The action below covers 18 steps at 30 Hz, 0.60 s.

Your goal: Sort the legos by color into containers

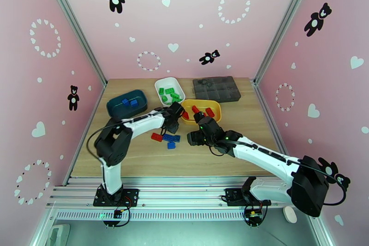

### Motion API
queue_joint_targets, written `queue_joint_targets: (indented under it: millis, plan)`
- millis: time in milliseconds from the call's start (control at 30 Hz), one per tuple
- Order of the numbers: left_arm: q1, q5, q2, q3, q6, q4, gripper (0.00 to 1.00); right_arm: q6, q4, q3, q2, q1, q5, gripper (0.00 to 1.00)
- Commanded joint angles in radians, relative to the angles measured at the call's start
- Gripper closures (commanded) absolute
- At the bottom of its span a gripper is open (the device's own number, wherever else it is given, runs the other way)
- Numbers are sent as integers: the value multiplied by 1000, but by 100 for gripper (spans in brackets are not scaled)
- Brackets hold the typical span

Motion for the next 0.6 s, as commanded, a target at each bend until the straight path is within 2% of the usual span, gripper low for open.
queue_joint_targets:
  millis: [0,100,267,567]
  plan:
    - [8,-10,-126,-14,-18,-20,71,-10,42,54,50,-4,-56,26]
    - [52,-15,-192,-14,-39,-19,71,-9,77,110,114,-2,-102,26]
    - [195,-37,-247,1,-124,12,71,-10,111,256,250,16,-169,28]
    - [472,-90,-118,178,-252,-39,71,-12,72,595,526,78,-237,35]
